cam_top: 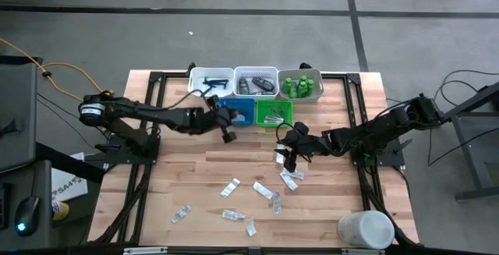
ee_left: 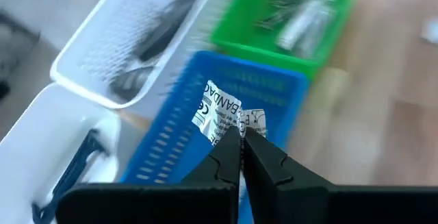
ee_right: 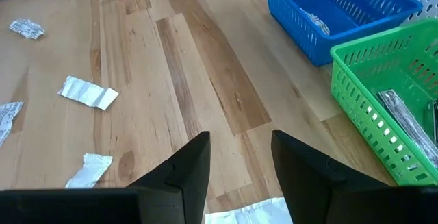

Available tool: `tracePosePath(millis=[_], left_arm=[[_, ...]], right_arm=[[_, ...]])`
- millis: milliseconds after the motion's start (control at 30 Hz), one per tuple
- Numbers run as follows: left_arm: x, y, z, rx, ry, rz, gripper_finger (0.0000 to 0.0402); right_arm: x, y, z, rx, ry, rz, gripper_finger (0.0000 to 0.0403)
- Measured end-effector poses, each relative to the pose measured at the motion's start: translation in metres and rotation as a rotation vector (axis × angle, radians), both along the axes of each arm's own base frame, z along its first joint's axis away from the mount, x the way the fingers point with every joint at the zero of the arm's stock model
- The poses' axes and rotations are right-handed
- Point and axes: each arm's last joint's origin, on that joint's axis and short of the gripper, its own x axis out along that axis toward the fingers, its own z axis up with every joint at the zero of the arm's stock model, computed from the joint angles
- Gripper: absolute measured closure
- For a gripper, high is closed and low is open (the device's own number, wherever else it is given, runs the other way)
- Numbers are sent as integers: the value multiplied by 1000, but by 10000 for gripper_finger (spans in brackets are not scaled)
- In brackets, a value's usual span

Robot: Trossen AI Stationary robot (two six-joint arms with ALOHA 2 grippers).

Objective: Pick & Place Travel size toiletries
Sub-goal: Put the white bandage pad into the blue basket

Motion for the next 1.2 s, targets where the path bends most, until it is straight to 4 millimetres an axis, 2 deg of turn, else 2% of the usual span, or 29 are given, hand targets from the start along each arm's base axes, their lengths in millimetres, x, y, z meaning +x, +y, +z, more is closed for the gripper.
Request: tracePosePath(millis=[167, 333, 767, 1033, 1200], left_arm=[[-2, 27, -3, -110, -43, 73, 398], [-3, 42, -10, -201, -45, 79, 386], [-2, 43, -14, -209, -39, 100, 276], [-2, 43, -14, -209, -40, 104, 268], [-10, 41, 4, -184, -98, 111, 268]], right_arm=[[0, 0, 0, -1, -1, 1, 254], [0, 0, 0, -1, -2, 1, 254], [0, 0, 0, -1, -2, 1, 254], [0, 0, 0, 1, -2, 4, 254], [0, 0, 0, 0, 0, 4, 254]])
